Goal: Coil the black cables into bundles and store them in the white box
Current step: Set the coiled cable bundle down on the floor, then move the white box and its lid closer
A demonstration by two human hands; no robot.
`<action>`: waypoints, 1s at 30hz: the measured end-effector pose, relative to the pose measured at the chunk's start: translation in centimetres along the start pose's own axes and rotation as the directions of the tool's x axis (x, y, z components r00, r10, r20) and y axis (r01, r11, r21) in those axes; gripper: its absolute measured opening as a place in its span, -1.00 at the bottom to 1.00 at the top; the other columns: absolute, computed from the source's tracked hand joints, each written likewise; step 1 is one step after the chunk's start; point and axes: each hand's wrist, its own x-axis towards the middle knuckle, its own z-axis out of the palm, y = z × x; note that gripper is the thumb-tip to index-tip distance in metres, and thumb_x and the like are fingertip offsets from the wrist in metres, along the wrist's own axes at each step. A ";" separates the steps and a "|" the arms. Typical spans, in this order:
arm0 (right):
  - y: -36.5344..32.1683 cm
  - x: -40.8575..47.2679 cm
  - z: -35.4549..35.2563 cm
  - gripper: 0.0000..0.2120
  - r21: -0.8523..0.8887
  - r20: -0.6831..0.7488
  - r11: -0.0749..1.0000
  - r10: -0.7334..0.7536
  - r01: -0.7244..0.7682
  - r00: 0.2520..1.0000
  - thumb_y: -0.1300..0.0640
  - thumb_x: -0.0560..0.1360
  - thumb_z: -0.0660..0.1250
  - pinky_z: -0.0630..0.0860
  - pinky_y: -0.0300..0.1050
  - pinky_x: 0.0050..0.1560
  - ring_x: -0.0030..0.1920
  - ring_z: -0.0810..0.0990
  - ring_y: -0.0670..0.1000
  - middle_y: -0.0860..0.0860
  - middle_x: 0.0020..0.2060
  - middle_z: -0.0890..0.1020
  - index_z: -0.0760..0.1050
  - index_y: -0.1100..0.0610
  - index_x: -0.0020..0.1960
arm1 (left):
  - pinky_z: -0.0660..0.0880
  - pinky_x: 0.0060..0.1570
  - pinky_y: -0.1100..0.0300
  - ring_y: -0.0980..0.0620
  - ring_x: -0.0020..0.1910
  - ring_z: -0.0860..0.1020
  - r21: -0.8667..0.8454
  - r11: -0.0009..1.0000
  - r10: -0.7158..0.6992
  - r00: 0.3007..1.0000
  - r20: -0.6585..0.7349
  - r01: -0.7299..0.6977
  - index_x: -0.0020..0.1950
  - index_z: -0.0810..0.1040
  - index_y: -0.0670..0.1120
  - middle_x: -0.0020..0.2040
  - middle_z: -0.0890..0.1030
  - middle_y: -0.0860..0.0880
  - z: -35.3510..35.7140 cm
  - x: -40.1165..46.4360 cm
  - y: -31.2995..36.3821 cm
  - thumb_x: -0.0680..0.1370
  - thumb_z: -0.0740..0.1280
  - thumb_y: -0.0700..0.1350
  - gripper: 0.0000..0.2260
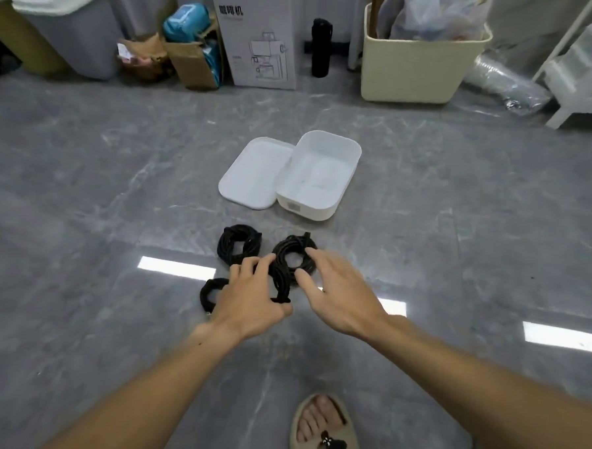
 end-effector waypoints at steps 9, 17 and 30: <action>5.8 3.7 7.0 -0.38 -0.413 0.081 0.892 -0.163 0.182 0.983 -0.21 0.67 -0.13 -0.32 -0.01 0.57 0.60 -0.27 0.01 -0.02 0.63 -0.10 -0.11 0.04 0.64 | 0.34 0.35 -0.10 -0.14 0.48 0.15 0.034 0.994 -0.104 0.994 0.043 0.103 0.59 0.07 0.00 0.52 0.20 -0.08 8.2 4.6 -3.3 0.51 0.36 0.10 -0.26; 8.1 6.3 10.5 -0.38 -0.416 0.061 0.896 -0.139 0.152 0.988 -0.19 0.67 -0.13 -0.31 -0.01 0.56 0.60 -0.23 0.03 0.02 0.63 -0.08 -0.12 0.07 0.63 | 0.31 0.30 -0.12 -0.16 0.44 0.17 0.053 0.984 -0.167 0.985 -0.042 0.169 0.58 0.09 0.01 0.50 0.22 -0.10 12.8 6.7 -5.5 0.47 0.40 0.12 -0.23; 8.4 5.0 6.7 -0.38 -0.410 0.022 0.910 -0.062 0.066 0.998 -0.19 0.66 -0.16 -0.33 -0.03 0.55 0.61 -0.21 0.03 0.00 0.63 -0.09 -0.14 0.05 0.63 | 0.24 0.46 -0.03 -0.04 0.45 0.34 -0.430 0.887 -0.282 0.935 -0.214 0.169 0.52 0.31 -0.04 0.49 0.34 -0.01 8.4 5.3 -6.0 0.63 0.19 0.16 -0.49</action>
